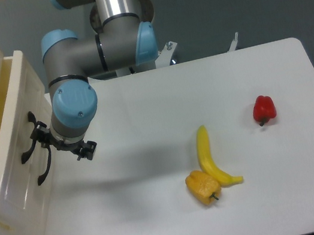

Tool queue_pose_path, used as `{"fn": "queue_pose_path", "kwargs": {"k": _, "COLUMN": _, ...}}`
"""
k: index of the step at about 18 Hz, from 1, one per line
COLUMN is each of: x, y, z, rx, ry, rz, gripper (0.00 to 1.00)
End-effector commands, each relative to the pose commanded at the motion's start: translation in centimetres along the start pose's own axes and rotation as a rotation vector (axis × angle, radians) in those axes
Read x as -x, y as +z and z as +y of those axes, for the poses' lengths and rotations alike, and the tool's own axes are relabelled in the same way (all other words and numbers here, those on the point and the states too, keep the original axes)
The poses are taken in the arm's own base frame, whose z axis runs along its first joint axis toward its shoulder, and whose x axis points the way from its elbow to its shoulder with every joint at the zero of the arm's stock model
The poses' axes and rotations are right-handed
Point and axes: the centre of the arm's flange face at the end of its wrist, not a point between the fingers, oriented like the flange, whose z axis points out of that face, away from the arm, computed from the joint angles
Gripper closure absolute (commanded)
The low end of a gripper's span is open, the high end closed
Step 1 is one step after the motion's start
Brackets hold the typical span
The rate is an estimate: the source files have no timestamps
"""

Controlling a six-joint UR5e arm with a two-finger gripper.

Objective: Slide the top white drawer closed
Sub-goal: 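Push the drawer front further until the drawer is fully shut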

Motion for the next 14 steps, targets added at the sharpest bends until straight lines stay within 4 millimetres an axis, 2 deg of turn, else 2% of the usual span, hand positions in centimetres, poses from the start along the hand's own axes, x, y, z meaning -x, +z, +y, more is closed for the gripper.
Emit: {"fn": "queue_pose_path", "kwargs": {"k": 14, "x": -0.88, "y": -0.24, "z": -0.01, "rx": -0.016, "ry": 0.006, "rz": 0.020, "gripper": 0.00}}
